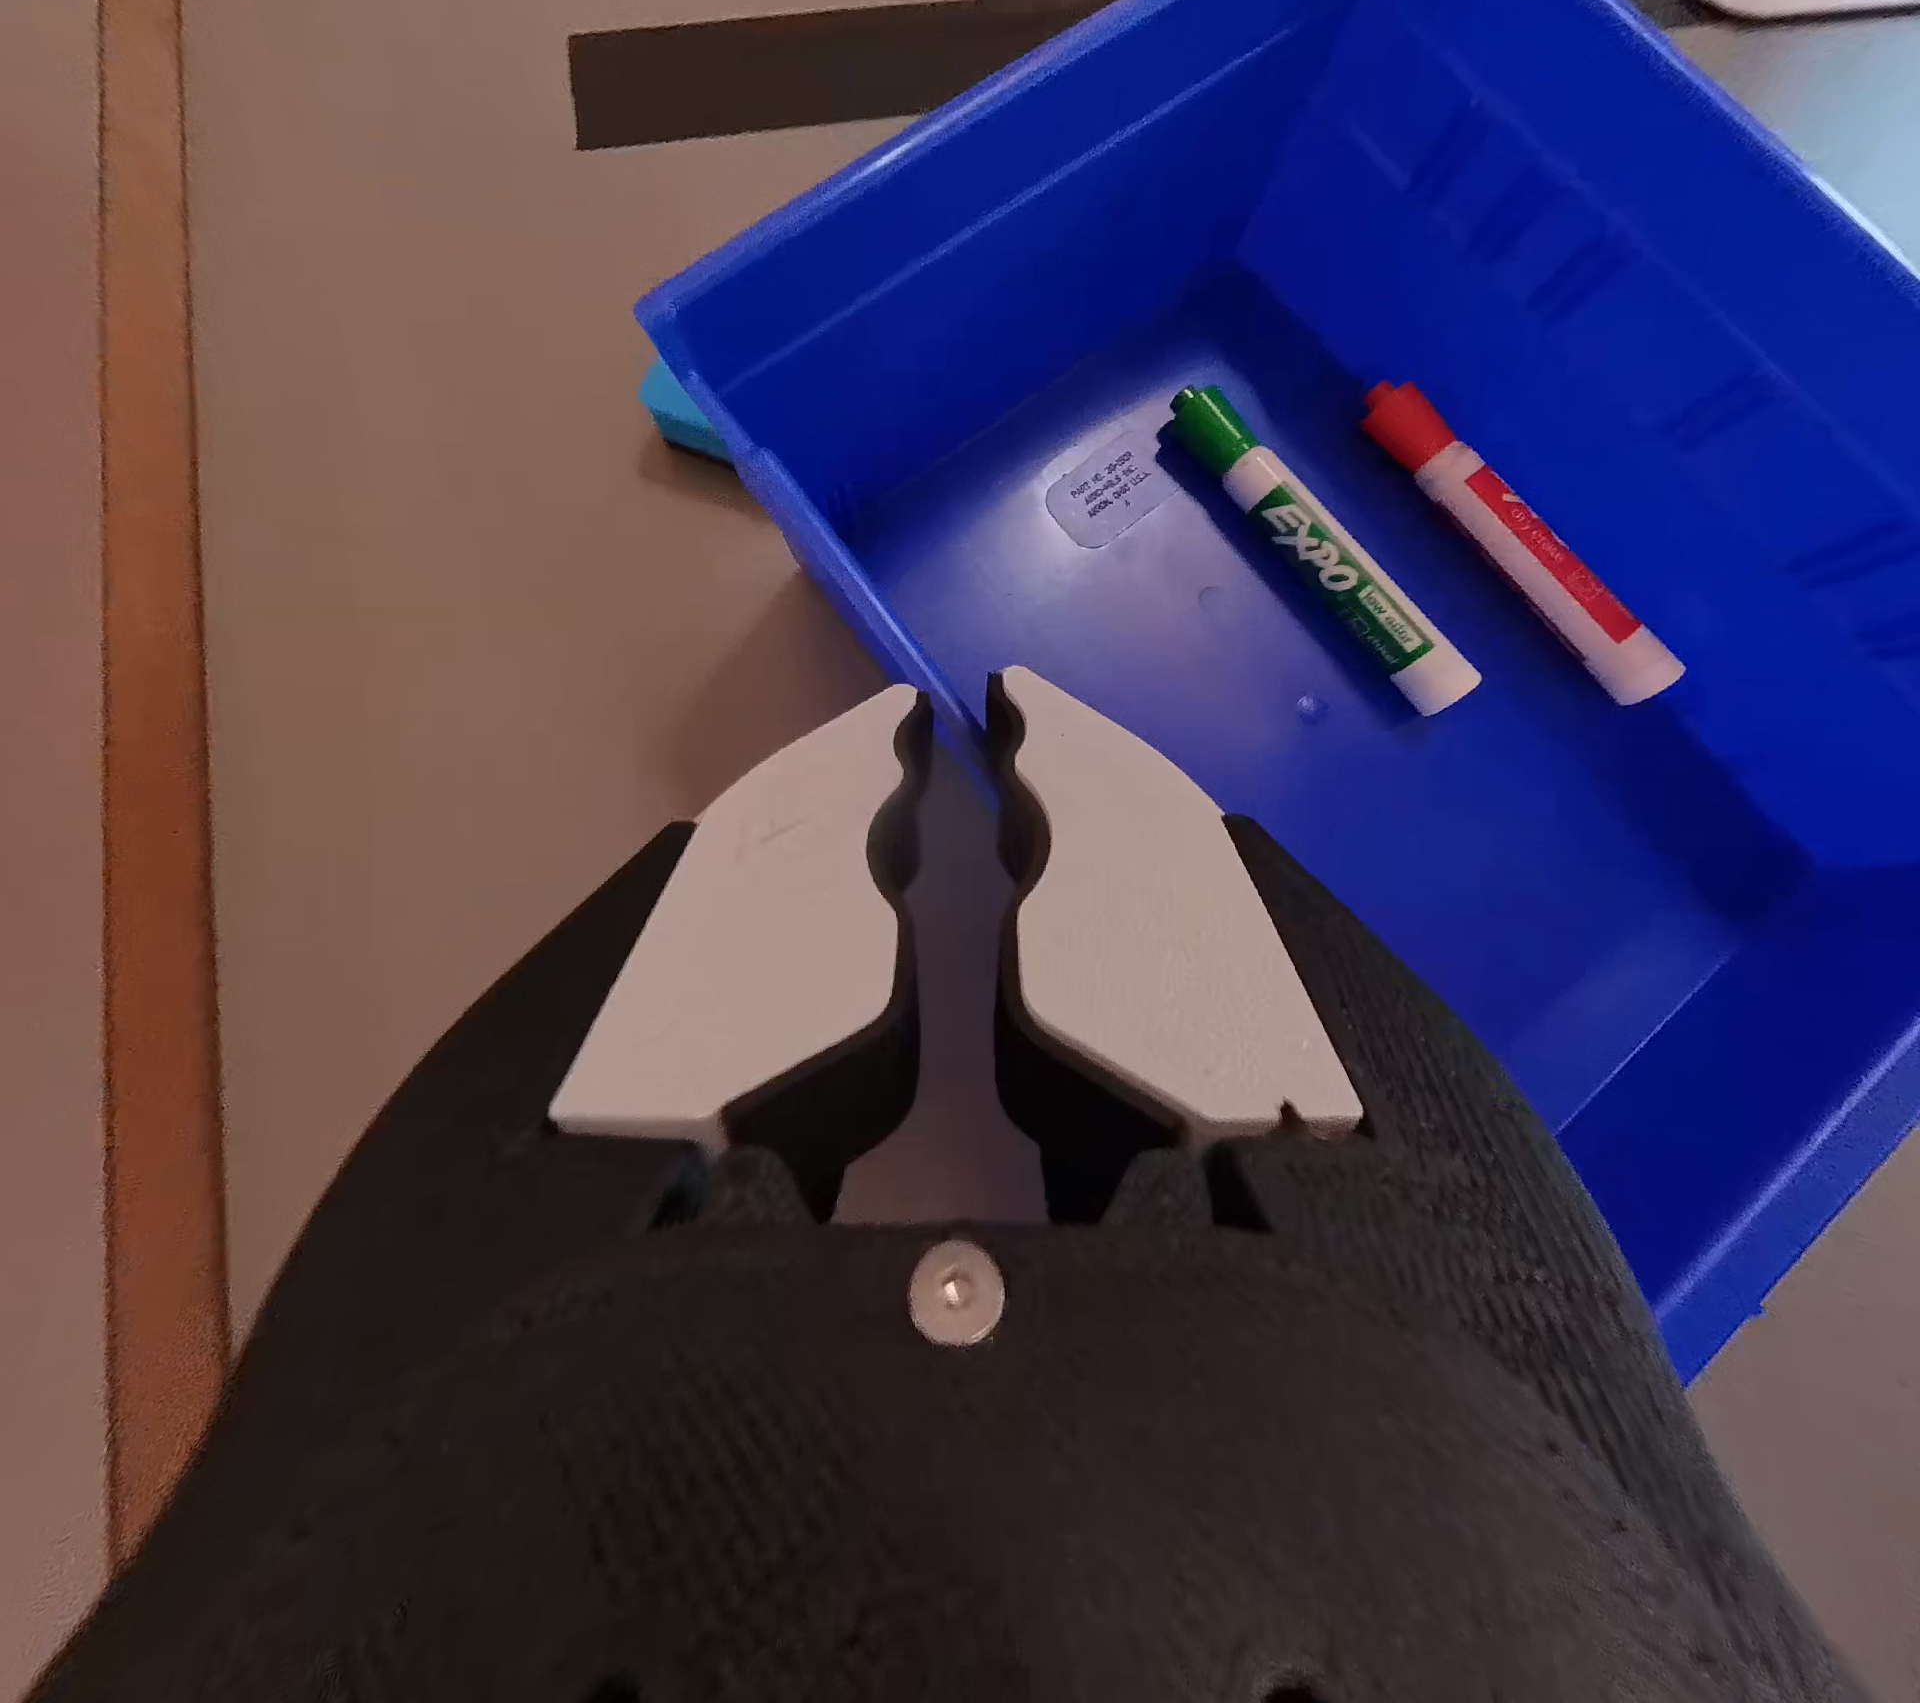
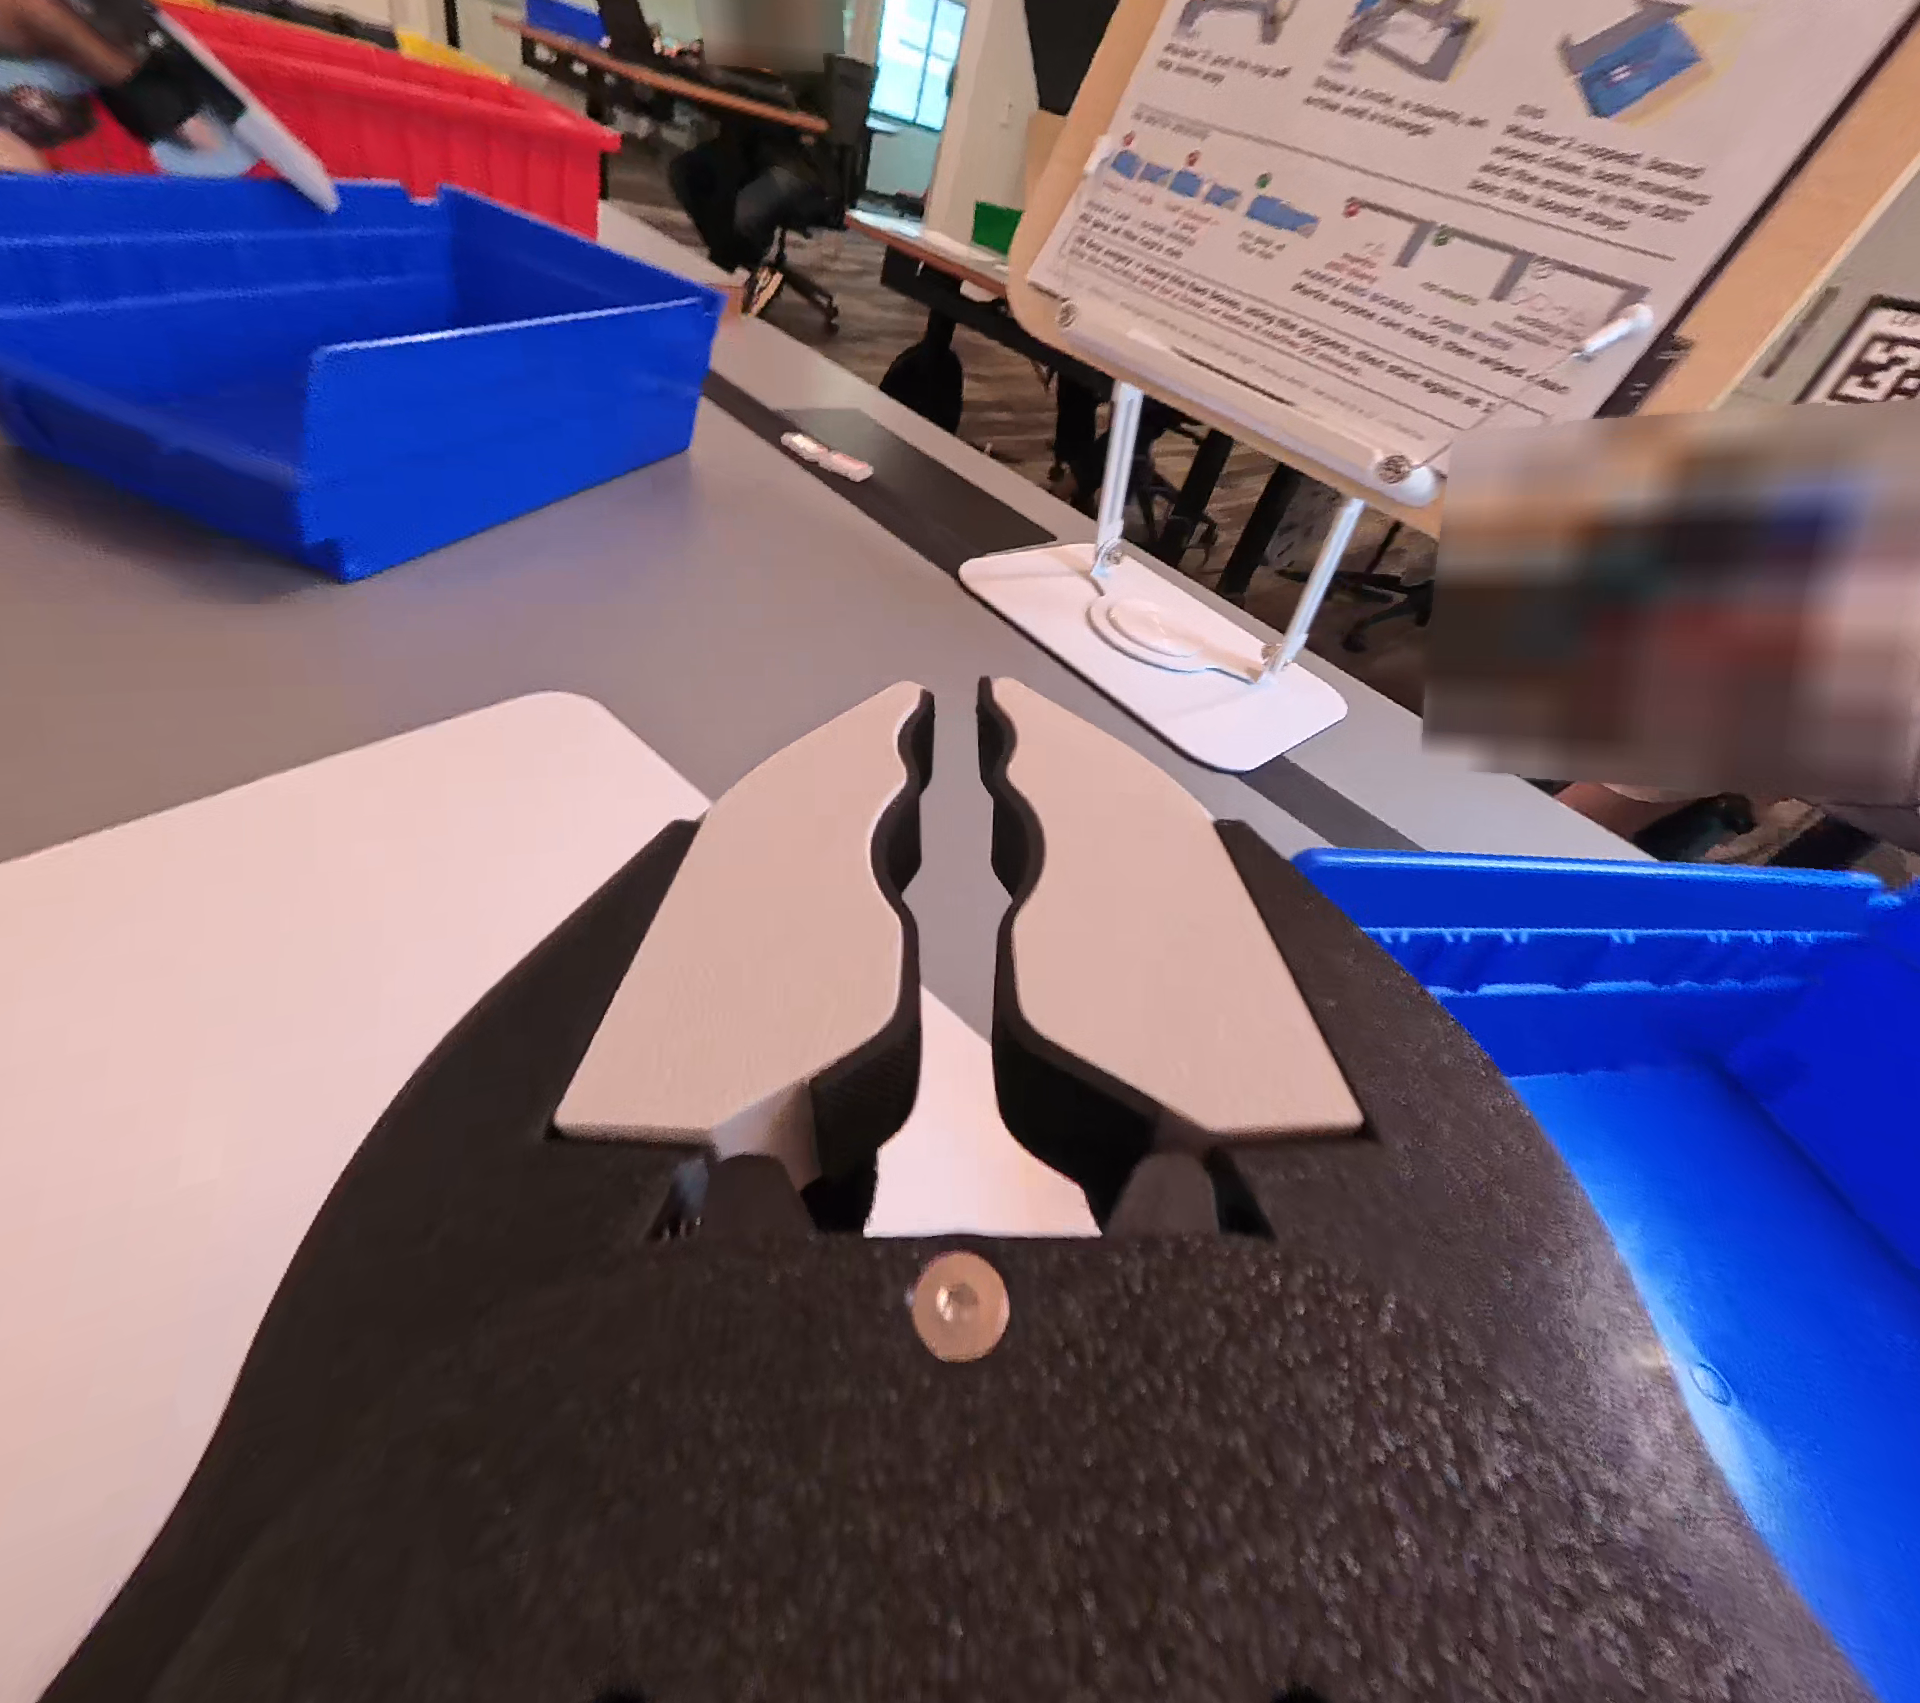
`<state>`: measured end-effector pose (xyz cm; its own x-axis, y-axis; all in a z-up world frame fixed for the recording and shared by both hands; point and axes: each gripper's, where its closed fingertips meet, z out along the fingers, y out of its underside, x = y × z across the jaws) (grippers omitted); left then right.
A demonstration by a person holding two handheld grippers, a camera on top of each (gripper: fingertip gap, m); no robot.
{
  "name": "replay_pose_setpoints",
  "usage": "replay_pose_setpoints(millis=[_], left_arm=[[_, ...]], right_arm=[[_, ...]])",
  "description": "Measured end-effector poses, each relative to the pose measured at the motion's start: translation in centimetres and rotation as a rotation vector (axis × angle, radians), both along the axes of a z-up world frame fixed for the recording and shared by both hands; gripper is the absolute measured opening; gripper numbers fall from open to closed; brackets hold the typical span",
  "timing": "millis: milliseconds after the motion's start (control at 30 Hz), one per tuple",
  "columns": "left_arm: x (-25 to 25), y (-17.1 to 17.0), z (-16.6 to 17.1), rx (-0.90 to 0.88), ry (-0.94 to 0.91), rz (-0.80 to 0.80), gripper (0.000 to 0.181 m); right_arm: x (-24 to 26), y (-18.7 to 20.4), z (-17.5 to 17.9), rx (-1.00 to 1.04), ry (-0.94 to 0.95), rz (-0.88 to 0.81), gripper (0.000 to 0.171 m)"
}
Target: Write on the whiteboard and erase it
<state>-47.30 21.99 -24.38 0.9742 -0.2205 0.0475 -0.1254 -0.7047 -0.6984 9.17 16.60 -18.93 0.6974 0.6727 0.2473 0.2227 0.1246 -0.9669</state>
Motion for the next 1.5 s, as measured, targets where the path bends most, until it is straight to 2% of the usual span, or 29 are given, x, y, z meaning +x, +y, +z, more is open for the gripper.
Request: replay_pose_setpoints(millis=[167, 333, 767, 900, 1033, 1200, 1500], left_arm=[[-3.2, -2.8, 0.1, -0.023, -0.003, 0.043, 0.009], [-5.4, -4.9, -0.3, -0.040, 0.015, 0.077, 0.009], [-10.2, -7.6, -0.4, -0.040, 0.014, 0.182, 0.010], [-10.2, -7.7, -0.3, -0.023, -0.017, 0.195, 0.009], [-8.3, -6.8, -0.3, 0.000, -0.056, 0.181, 0.009], [-4.5, -4.1, 0.0, 0.044, -0.172, 0.167, 0.008], [4.5, 4.3, 0.2, 0.139, -0.342, 0.148, 0.008]], right_arm=[[1.3, 0.8, 1.2, 0.011, 0.064, -0.045, 0.010], [1.2, 1.1, 0.9, -0.009, 0.072, -0.042, 0.011], [0.9, 0.9, 0.0, -0.020, 0.034, -0.027, 0.010], [0.8, 1.0, -0.2, -0.022, 0.032, -0.026, 0.010], [0.6, 1.0, -0.2, -0.025, 0.031, -0.024, 0.010], [0.5, 1.0, -0.2, -0.026, 0.029, -0.026, 0.010], [0.6, 1.1, -0.5, -0.031, 0.022, -0.030, 0.010]])
